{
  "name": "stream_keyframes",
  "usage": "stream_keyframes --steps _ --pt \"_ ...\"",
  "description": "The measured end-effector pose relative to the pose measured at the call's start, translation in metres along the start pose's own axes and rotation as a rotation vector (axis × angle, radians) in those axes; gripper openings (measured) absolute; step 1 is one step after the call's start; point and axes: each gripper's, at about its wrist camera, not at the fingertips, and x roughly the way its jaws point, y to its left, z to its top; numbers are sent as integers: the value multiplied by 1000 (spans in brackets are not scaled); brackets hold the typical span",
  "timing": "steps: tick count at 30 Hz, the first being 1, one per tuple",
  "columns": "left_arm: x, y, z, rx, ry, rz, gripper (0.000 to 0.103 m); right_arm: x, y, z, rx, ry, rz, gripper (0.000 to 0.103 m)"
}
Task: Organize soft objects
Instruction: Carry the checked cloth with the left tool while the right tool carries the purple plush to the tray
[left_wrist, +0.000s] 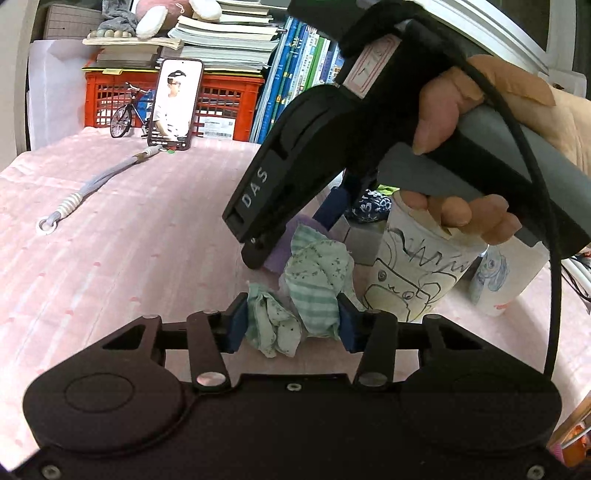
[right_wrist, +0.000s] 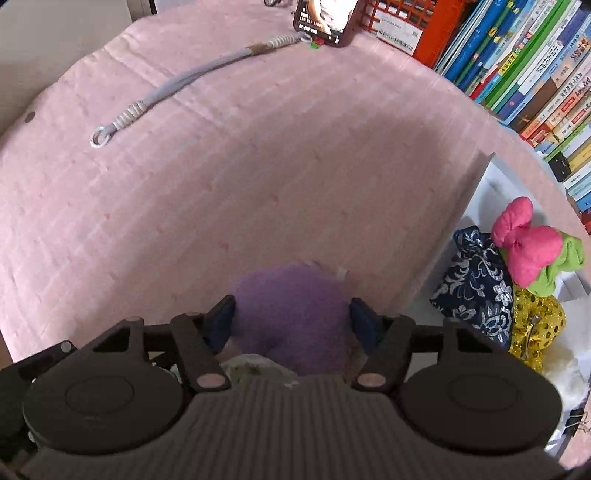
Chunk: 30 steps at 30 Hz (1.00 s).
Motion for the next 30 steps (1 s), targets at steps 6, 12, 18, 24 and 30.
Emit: stream_keyframes --steps 6,12,18,24,30 --pt "-6 -1 2 -6 -8 24 45 -17 -1 1 19 -64 36 67" --pt "-16 1 7 -23 -26 40 45 -36 -5 -4 44 -125 62 67" --pt "-25 0 12 -31 -48 59 45 -57 -9 -12 60 -194 85 67" --pt "-34 -3 22 -28 -70 81 45 -78 -18 -22 88 -267 99 67" --pt "-39 -8 34 -21 -86 97 45 -101 -38 -33 140 -346 116 66"
